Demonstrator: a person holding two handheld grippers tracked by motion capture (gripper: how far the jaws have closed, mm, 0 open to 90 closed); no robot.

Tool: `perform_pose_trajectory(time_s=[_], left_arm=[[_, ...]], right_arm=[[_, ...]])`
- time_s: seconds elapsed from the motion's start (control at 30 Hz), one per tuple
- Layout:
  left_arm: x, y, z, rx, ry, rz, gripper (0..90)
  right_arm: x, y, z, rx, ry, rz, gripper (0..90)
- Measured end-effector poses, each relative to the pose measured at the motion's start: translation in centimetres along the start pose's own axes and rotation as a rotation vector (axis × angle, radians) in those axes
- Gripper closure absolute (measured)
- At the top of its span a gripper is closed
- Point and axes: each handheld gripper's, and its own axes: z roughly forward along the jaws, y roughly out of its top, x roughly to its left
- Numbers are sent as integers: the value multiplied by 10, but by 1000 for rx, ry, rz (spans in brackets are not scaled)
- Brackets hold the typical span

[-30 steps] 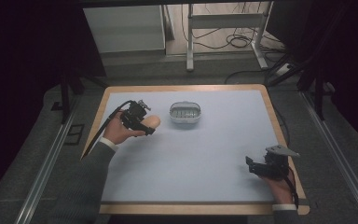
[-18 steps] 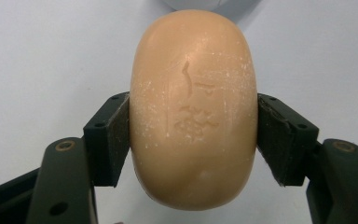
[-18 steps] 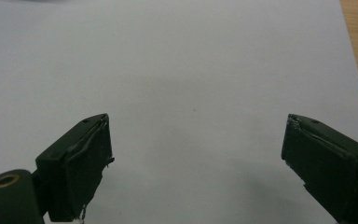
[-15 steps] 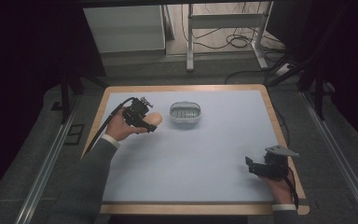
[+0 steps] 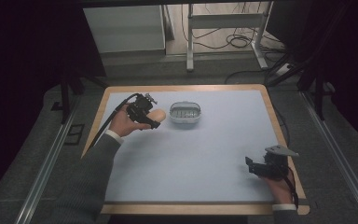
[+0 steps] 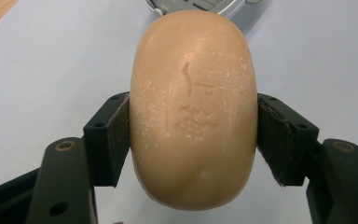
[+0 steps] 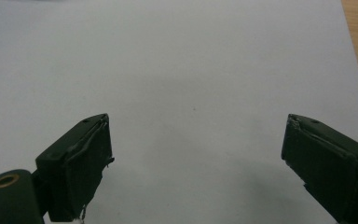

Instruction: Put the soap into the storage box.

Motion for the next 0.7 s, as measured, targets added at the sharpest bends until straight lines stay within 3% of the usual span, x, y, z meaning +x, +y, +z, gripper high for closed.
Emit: perform_pose_trajectory(time_s=[0.43, 0.7], left_arm=[[5, 11, 4, 6, 15, 13, 329], [4, 20, 7, 1, -1, 31, 329]], right_arm=[[-1, 0, 0, 1, -2, 0, 81], [-2, 0, 0, 0, -1, -1, 81]])
